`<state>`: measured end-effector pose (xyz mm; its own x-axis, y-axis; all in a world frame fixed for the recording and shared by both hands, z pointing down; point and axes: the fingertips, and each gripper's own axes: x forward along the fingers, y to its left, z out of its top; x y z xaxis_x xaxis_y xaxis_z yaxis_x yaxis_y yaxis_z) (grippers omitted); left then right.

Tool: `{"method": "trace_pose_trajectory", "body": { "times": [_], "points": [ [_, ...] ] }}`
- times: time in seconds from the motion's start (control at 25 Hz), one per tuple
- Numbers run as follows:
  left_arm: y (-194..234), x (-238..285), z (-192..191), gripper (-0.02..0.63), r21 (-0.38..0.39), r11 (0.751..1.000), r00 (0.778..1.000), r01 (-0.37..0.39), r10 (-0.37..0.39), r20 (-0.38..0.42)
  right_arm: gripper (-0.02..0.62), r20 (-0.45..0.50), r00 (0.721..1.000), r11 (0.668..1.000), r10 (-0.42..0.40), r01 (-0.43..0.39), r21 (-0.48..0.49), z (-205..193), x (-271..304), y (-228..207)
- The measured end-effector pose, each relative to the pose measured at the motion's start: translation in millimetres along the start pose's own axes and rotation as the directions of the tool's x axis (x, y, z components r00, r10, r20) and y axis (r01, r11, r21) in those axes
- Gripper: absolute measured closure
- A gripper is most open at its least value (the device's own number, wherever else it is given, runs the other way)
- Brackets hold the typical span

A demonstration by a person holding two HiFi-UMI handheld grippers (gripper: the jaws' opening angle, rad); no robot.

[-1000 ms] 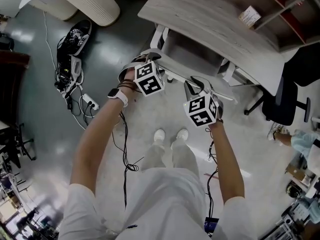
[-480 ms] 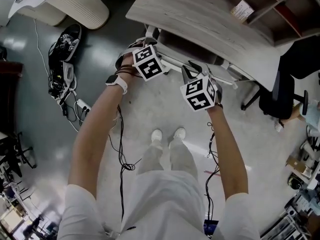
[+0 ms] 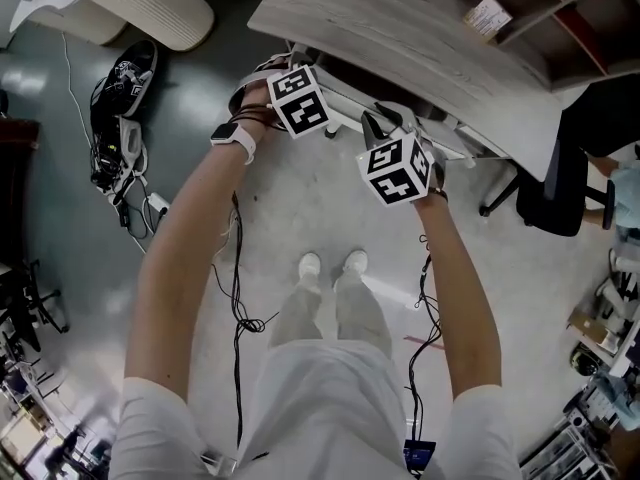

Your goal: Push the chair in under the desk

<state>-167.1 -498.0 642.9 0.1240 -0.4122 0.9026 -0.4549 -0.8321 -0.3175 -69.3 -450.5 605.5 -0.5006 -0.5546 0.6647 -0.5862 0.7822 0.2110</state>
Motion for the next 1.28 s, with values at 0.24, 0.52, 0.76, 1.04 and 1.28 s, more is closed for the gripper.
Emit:
{"method": "trace_pose_trajectory", "body": {
  "times": [0.24,0.52,0.76,1.04,1.28],
  "points": [
    [0.3,-0.4,-2.7,0.368,0.000,1.000,1.000,0.017,-0.017,-0.008,0.488,0.015,0.998,0.998,-0.054,0.054,-0.031,0.2,-0.3,4.1],
    [0.2,-22.8,-2.6,0.368,-0.084,0.996,0.995,-0.012,0.020,0.096,0.466,0.095,0.991,0.994,-0.096,0.090,0.062,4.4,-39.7,-5.8],
    [-25.2,-57.1,12.5,0.368,-0.165,0.985,0.976,-0.044,0.078,0.204,0.466,0.153,0.980,0.982,-0.128,0.103,0.157,-10.1,-84.0,4.2],
    [-69.0,-109.1,27.8,0.423,-0.280,0.960,0.939,-0.015,0.110,0.327,0.487,0.184,0.974,0.973,-0.136,0.097,0.208,-15.8,-131.8,23.3],
    [-119.9,-143.9,33.5,0.434,-0.328,0.944,0.917,0.031,0.104,0.384,0.502,0.185,0.973,0.969,-0.141,0.097,0.227,-22.8,-174.5,33.8]
  ]
}}
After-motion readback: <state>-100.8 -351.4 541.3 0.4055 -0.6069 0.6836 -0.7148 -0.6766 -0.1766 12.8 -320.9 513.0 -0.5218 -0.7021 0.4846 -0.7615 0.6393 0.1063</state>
